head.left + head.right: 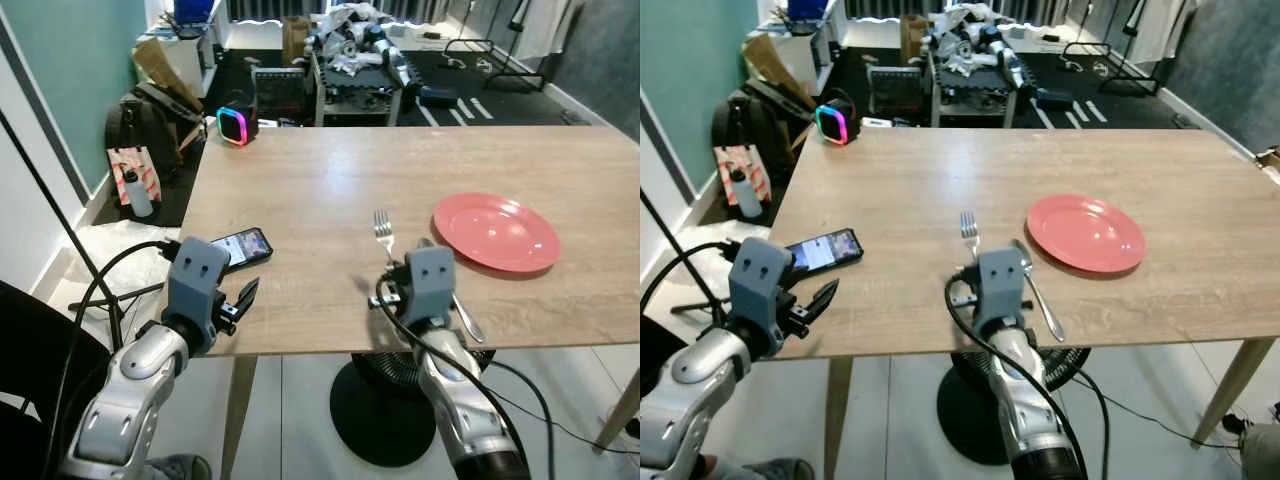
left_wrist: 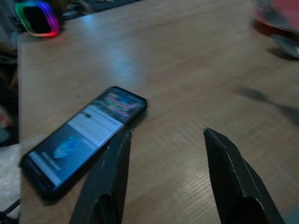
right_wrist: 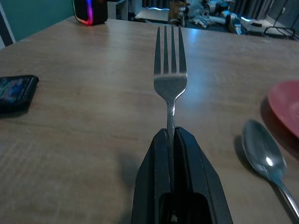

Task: Setting the table

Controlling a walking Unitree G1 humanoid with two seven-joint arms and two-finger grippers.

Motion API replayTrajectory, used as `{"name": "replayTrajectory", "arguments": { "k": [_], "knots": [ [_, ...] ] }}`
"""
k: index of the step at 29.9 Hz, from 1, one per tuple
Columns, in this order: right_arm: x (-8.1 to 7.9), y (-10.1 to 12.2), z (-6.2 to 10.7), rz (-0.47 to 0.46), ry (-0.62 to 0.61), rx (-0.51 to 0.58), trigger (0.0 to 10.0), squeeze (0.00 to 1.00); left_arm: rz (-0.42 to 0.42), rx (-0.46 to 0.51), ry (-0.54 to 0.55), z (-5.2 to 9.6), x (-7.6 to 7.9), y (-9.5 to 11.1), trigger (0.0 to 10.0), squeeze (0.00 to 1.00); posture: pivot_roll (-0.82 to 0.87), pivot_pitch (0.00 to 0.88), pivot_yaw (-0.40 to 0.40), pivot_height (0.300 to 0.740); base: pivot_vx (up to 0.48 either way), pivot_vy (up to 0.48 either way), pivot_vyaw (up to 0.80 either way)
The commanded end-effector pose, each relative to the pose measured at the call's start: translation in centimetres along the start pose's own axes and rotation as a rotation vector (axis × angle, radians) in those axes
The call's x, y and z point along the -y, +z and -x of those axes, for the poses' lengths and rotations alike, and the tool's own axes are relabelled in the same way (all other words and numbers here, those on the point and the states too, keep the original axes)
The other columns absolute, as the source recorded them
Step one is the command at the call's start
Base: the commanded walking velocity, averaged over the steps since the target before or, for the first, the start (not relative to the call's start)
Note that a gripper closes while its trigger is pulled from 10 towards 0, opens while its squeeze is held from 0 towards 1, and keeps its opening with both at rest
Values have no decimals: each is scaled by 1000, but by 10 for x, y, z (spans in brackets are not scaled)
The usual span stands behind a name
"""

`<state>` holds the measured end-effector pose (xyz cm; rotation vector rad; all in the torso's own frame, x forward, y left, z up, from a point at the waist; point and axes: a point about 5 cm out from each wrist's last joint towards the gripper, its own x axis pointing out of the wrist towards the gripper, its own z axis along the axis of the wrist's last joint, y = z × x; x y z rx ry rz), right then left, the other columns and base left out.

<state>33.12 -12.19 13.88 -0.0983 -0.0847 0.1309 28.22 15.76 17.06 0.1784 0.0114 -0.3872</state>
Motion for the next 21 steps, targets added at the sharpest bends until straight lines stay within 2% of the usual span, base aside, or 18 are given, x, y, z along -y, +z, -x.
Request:
{"name": "replayTrajectory", "arguments": {
  "k": [1,2,7,8,15,19,21],
  "knots": [
    [-1,-7,-2,55,7,-27,10000,0,12,-5,-64,8,6,1,10000,0,54,4,64,740,0,0,0],
    [0,-9,-4,116,13,-35,10000,0,7,-2,-112,16,9,4,10000,0,55,4,64,740,0,0,0],
    [10,-12,-4,152,-5,-44,10000,0,7,-9,-183,29,13,7,10000,0,62,10,58,740,0,0,0],
    [22,-13,-3,159,-43,-56,10000,0,4,-14,-214,37,14,8,10000,0,60,11,58,740,0,0,0],
    [39,-18,-3,182,-102,-77,10000,0,22,-30,-271,48,15,10,10000,0,54,13,60,740,0,0,0],
    [41,-21,-6,179,-133,-99,10000,0,0,-60,-303,51,12,8,10000,0,57,13,61,740,0,0,0],
    [37,-23,-8,182,-104,-105,10000,0,-12,-72,-295,51,9,8,10000,0,63,16,63,740,0,0,0]
  ]
}}
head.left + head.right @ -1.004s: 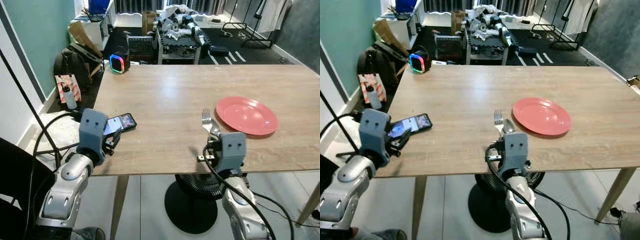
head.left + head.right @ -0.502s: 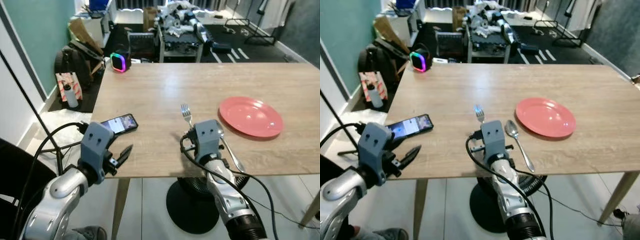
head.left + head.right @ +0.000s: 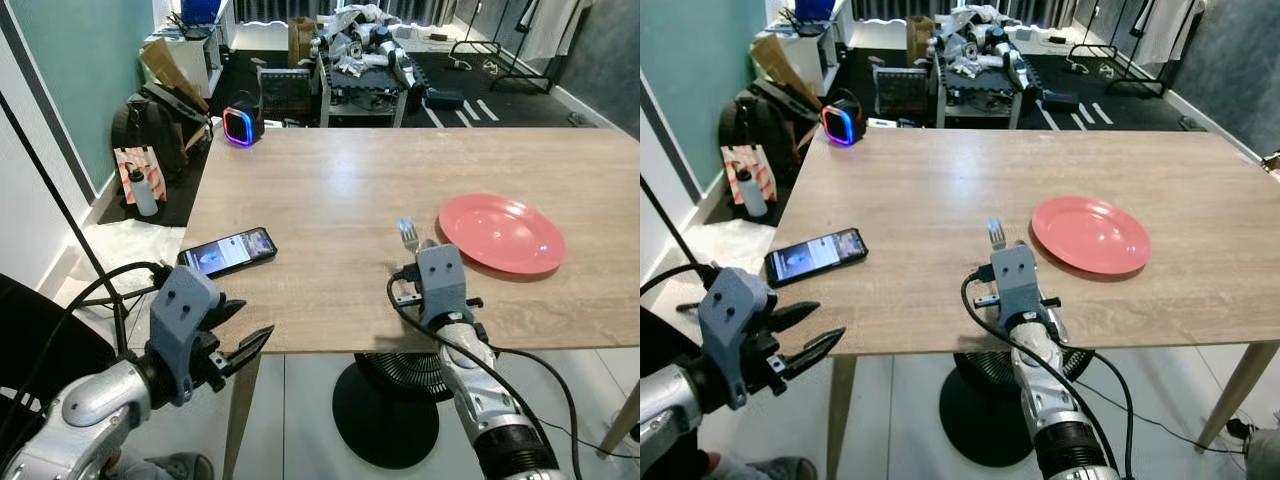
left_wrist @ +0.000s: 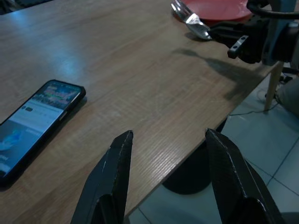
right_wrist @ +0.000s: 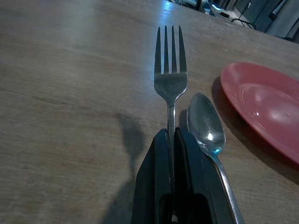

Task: Setting the table

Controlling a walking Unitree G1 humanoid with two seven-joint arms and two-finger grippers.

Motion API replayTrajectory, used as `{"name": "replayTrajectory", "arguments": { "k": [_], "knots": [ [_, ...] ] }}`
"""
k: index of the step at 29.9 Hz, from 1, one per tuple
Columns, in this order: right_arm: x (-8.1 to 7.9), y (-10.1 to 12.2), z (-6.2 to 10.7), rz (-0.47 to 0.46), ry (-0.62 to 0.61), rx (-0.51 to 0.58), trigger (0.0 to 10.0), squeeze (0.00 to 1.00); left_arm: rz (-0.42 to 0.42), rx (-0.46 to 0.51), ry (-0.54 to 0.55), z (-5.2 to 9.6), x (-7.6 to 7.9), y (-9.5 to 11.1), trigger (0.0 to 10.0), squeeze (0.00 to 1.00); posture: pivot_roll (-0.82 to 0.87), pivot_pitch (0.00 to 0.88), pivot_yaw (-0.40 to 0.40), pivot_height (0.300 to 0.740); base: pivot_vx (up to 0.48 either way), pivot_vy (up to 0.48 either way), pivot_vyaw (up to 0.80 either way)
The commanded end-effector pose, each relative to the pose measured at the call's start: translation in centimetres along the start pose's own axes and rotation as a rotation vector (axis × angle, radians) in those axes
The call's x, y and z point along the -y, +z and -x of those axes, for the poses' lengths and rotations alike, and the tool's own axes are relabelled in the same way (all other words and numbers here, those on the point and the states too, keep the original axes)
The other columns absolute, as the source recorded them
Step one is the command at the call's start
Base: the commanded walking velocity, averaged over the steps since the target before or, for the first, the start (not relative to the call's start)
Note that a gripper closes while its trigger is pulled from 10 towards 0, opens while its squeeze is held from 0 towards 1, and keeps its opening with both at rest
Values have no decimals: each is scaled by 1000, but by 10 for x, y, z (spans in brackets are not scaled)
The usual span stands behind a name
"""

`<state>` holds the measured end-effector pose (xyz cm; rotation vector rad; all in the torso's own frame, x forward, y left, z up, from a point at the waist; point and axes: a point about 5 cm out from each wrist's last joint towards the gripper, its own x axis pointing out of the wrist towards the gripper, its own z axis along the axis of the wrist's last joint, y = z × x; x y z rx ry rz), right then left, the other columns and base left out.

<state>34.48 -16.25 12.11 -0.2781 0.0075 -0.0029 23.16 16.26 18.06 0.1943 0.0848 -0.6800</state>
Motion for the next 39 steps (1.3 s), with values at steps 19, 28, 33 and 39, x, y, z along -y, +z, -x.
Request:
{"name": "replayTrajectory", "arguments": {
  "k": [19,28,33,39],
  "knots": [
    [7,-26,6,104,66,-118,10000,0,17,-25,5,1,-2,0,10000,0,55,22,60,740,0,0,0],
    [10,-35,10,122,58,-152,10000,0,20,-21,4,-2,-2,1,10000,0,50,20,66,740,0,0,0],
    [11,-37,10,140,60,-160,10000,0,21,-18,8,-2,-3,1,10000,0,50,20,66,740,0,0,0],
    [11,-37,10,135,62,-160,10000,1000,23,-18,12,-2,-3,1,10000,0,49,21,65,740,0,0,0]
  ]
}}
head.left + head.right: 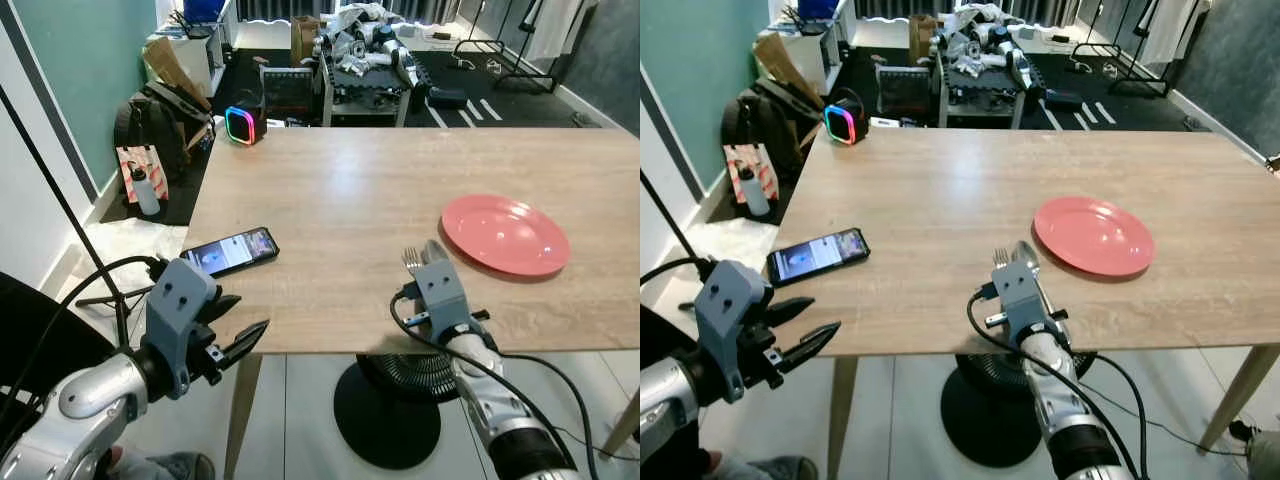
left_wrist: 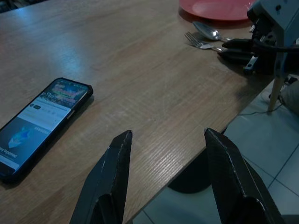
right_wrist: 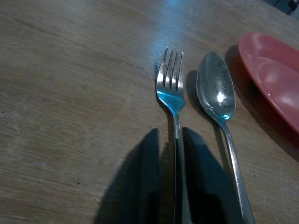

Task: Setting the table

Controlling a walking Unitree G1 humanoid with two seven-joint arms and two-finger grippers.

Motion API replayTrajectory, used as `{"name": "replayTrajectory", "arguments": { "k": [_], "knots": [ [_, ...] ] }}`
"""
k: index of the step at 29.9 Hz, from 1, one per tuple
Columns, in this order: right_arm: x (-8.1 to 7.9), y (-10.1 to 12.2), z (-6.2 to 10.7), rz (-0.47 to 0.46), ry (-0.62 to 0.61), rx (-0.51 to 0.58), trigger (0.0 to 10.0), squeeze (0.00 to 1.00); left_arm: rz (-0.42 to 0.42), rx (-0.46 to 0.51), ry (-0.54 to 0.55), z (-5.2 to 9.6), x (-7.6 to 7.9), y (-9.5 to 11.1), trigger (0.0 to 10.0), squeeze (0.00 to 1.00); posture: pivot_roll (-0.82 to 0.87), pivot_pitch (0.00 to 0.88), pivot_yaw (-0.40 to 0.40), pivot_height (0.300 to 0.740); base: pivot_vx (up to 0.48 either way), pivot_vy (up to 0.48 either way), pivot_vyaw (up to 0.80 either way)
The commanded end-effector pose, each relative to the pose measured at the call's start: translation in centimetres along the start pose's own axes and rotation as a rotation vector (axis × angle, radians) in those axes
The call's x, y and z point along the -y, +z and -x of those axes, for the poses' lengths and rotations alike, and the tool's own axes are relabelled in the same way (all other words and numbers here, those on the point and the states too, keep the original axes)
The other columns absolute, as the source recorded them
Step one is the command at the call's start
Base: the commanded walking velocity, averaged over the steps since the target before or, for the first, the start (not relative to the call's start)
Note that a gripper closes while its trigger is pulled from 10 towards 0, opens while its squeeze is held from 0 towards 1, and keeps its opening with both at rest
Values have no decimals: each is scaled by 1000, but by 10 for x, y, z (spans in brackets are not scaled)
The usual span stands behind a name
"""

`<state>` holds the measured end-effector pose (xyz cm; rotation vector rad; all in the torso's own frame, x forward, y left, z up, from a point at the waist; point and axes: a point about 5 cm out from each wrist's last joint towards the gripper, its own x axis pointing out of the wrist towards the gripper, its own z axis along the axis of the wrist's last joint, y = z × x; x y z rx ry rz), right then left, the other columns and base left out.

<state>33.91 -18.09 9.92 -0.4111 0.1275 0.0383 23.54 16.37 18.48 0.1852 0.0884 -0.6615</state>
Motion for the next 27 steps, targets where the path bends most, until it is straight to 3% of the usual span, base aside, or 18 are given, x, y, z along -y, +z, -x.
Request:
{"name": "replayTrajectory", "arguments": {
  "k": [1,7,8,9,11,14,15,17,18,23,24,27],
  "knots": [
    [-2,-12,3,0,9,-47,10000,1000,14,-16,-5,0,1,-3,10000,0,49,21,65,740,0,0,0],
    [-1,-11,4,-5,10,-39,10000,1000,15,-15,-5,-1,1,-3,10000,0,46,21,66,740,0,0,0],
    [0,-9,4,-9,9,-31,10000,922,15,-16,-5,-1,1,-3,10000,0,46,21,66,740,0,0,0],
    [1,-6,5,-17,5,-15,10000,0,15,-15,-5,-1,1,-3,10000,0,46,21,66,740,0,0,0],
    [1,-4,5,-23,2,-5,10000,0,15,-15,-5,-1,1,-3,10000,0,45,21,65,740,0,0,0],
    [5,14,10,-161,1,78,10000,0,18,-11,-7,-2,2,-3,10000,0,44,23,66,740,0,0,0],
    [5,14,10,-161,1,78,10000,0,18,-11,-7,-2,2,-3,10000,0,44,23,66,740,0,0,0],
    [7,30,15,-287,12,152,10000,0,20,-7,-6,-4,2,-2,10000,0,42,24,67,740,0,0,0],
    [7,30,15,-287,12,152,10000,0,20,-7,-6,-4,2,-2,10000,0,42,24,67,740,0,0,0],
    [22,52,30,-613,-81,263,10000,0,30,19,13,-11,0,3,10000,0,29,25,71,740,0,0,0],
    [22,52,30,-613,-81,263,10000,0,30,19,13,-11,0,3,10000,0,29,25,71,740,0,0,0],
    [31,55,35,-729,-178,302,10000,0,54,46,80,-20,-6,7,10000,0,22,24,74,740,0,0,0]
  ]
}}
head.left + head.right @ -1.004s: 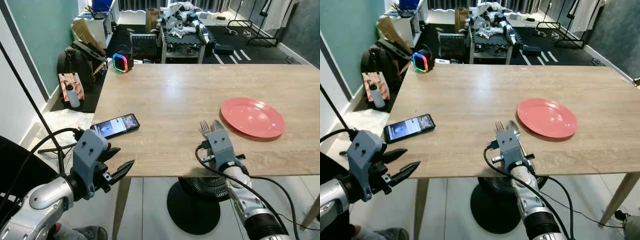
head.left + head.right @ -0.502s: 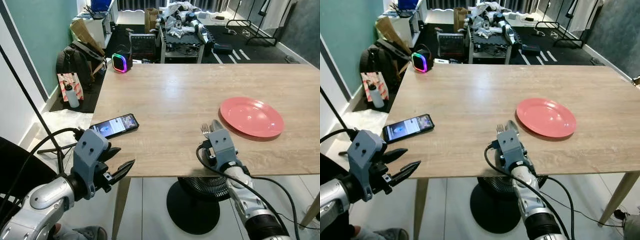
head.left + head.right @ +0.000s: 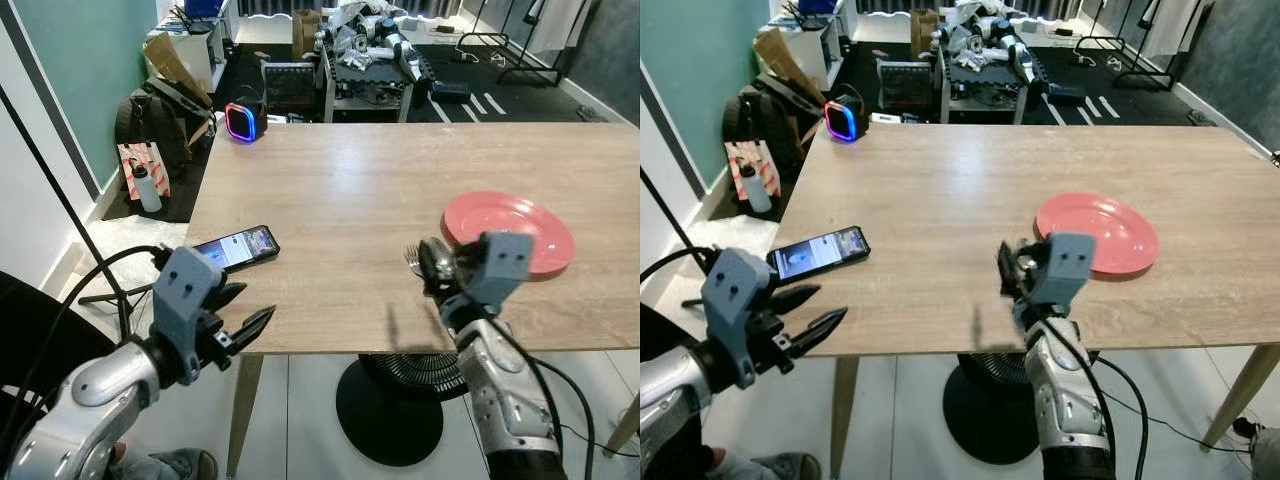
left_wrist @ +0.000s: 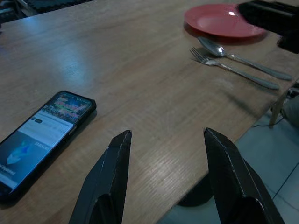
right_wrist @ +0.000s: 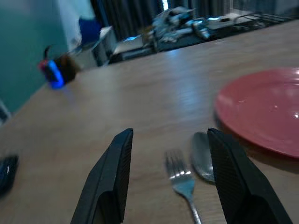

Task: Setting the table

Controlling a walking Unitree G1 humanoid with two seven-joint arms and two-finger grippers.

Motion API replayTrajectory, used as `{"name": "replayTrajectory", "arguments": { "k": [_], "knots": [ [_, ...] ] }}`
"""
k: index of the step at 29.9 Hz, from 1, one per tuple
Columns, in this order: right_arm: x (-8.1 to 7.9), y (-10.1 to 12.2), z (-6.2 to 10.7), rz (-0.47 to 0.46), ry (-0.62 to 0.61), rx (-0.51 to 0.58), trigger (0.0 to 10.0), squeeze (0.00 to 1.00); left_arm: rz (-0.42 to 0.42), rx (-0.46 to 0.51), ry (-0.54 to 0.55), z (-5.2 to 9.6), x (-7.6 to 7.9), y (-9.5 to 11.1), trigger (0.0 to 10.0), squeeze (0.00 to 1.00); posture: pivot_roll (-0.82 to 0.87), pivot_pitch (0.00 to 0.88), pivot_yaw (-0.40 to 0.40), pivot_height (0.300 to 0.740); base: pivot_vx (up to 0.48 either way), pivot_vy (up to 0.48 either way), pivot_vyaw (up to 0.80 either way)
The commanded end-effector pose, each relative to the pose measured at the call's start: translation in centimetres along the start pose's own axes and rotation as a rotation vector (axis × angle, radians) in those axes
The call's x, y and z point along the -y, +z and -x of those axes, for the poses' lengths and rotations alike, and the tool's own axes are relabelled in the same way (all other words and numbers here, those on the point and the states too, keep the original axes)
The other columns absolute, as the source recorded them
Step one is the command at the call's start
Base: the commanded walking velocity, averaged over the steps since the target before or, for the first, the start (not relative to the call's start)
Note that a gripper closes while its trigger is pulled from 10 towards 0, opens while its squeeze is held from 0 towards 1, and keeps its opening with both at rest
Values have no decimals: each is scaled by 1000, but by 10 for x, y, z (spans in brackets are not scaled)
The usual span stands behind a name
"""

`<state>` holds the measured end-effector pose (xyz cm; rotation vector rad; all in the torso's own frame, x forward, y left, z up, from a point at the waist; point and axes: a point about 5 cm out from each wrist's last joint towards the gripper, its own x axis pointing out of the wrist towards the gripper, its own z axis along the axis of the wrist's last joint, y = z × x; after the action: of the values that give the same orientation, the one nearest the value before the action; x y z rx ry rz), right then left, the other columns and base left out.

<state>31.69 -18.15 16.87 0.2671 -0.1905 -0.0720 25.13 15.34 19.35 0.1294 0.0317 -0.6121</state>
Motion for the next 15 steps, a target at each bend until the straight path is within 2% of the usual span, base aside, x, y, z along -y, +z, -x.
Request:
{"name": "replayTrajectory", "arguments": {
  "k": [1,6,15],
  "knots": [
    [7,0,3,-43,-51,8,10000,0,15,-21,28,-2,-3,-4,10000,0,22,24,74,740,0,0,0],
    [12,3,3,-102,-98,40,10000,0,27,10,72,-11,-7,1,10000,0,18,20,74,740,0,0,0],
    [18,6,4,-109,-117,20,10000,0,27,19,89,-18,-7,2,10000,0,14,10,72,740,0,0,0]
  ]
}}
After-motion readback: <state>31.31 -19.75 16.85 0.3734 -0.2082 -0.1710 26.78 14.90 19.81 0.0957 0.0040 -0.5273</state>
